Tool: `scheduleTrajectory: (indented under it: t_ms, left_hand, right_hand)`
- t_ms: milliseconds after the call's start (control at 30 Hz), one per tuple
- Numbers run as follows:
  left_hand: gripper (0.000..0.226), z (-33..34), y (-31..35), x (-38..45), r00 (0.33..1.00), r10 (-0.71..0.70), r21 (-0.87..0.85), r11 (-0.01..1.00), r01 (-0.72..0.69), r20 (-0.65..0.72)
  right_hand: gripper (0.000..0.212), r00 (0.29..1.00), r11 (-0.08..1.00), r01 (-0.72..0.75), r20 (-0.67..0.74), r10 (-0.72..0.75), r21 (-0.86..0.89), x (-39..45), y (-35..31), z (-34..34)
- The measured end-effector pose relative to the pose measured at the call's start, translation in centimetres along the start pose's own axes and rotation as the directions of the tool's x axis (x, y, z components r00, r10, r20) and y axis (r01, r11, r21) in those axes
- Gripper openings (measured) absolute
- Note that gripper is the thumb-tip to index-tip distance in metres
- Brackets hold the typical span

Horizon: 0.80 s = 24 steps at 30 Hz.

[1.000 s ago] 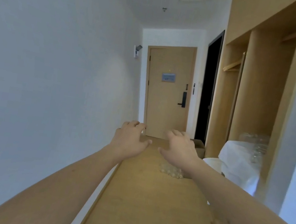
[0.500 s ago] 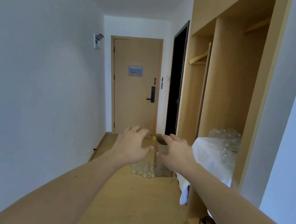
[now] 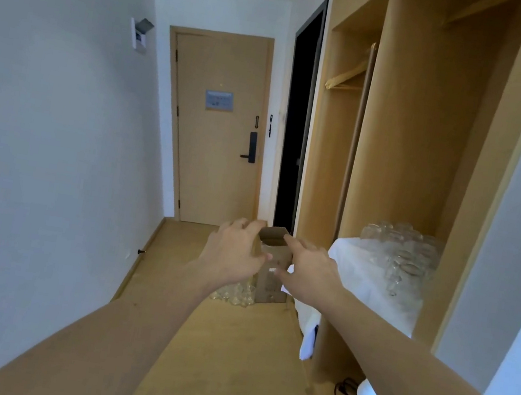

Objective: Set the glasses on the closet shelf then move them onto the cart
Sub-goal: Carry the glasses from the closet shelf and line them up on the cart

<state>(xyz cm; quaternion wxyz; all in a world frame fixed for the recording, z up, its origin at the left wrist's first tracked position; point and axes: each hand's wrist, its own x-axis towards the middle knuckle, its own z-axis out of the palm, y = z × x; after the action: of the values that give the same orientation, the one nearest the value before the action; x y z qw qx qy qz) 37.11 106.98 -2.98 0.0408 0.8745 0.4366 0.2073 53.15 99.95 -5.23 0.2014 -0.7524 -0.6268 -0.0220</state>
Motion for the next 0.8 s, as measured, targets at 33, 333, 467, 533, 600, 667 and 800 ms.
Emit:
scheduleTrajectory:
  t_ms: [33,333,467,533,600,667,800]
  left_hand:
    - [0.067,0.2,-0.4,0.7,1.0,0.004,-0.013,1.0,-0.004,0.005]
    - [0.069,3.3,-5.4,10.4,0.986,0.154,-0.052,0.987,-0.151,0.067]
    - [0.068,3.7,-7.2,14.7,0.972,0.216,-0.104,0.973,-0.206,0.089]
    - [0.07,4.2,-8.1,16.8,0.963,0.249,-0.124,0.964,-0.237,0.099]
    - [0.072,4.9,-8.9,18.7,0.954,0.278,-0.15,0.954,-0.261,0.109]
    - [0.072,5.5,-9.4,20.2,0.946,0.3,-0.192,0.942,-0.273,0.124]
    - [0.072,6.7,-9.7,22.6,0.929,0.348,-0.21,0.924,-0.319,0.123]
  right_hand:
    - [0.068,1.0,1.0,-0.01,-0.003,0.01,0.002,0.6,0.1,0.3]
    - [0.063,0.984,0.983,-0.176,-0.023,0.176,-0.043,8.1,0.4,3.2]
    - [0.057,0.959,0.957,-0.28,-0.055,0.277,-0.074,11.5,0.5,4.1]
    - [0.058,0.947,0.944,-0.318,-0.064,0.314,-0.091,12.9,0.5,4.5]
    - [0.061,0.935,0.928,-0.354,-0.072,0.348,-0.113,14.1,0.6,4.9]
    - [0.063,0.921,0.912,-0.389,-0.083,0.381,-0.128,15.0,0.7,5.2]
    - [0.063,0.894,0.882,-0.447,-0.1,0.436,-0.149,16.2,1.1,6.0]
